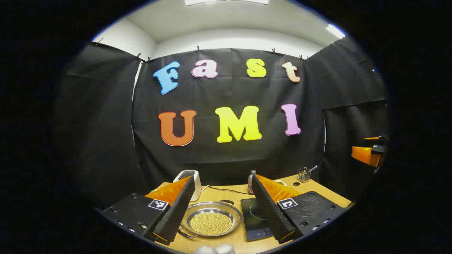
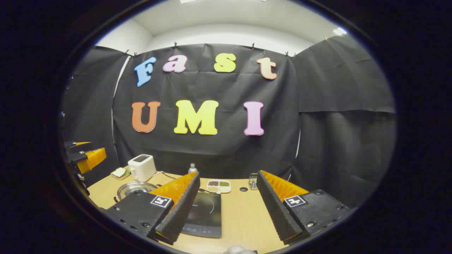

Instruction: First push the handle of the pot to place it horizontally, then grasp the pot with both hands and set it on the induction cooktop.

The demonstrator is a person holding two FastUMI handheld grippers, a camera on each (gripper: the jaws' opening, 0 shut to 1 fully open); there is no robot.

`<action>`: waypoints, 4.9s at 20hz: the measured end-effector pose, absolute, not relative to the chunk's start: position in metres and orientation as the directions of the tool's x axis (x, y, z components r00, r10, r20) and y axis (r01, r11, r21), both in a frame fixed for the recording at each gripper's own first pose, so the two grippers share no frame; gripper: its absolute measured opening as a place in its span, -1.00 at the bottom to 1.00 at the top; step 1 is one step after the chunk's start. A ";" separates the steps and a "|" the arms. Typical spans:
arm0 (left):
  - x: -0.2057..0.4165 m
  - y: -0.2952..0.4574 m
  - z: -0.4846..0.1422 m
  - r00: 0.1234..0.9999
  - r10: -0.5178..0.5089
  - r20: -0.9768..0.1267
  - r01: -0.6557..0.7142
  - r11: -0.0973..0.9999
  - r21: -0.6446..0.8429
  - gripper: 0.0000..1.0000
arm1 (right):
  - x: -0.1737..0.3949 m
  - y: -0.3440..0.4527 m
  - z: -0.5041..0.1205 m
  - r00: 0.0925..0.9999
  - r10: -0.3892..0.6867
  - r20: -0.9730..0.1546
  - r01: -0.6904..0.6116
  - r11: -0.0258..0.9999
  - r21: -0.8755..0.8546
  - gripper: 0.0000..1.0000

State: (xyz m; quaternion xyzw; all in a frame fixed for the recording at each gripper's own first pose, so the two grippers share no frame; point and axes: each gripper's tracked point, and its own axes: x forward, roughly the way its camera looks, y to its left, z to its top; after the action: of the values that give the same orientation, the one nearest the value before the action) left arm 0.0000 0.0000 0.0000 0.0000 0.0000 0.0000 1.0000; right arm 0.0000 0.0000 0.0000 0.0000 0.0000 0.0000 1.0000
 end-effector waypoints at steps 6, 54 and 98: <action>0.006 0.004 -0.006 1.000 0.015 -0.013 -0.015 1.000 -0.001 0.92 | 0.007 -0.001 0.003 1.000 0.000 -0.001 0.000 1.000 -0.011 0.94; -0.003 0.048 -0.323 0.655 -0.043 -0.754 -0.030 0.996 -0.083 -1.00 | 0.002 0.022 -0.060 0.981 -0.025 -0.192 0.016 0.999 -0.049 0.96; 0.062 0.177 -0.350 0.600 0.151 -0.786 -0.297 0.954 -0.044 -1.00 | 0.015 0.016 -0.072 0.969 -0.054 -0.239 0.037 0.996 -0.077 1.00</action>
State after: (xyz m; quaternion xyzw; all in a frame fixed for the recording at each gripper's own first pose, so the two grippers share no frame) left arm 0.0615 0.1773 -0.3499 -0.0851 0.4292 0.1256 0.8904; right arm 0.0147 0.0162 -0.0719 -0.0358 0.1215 -0.0230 0.9917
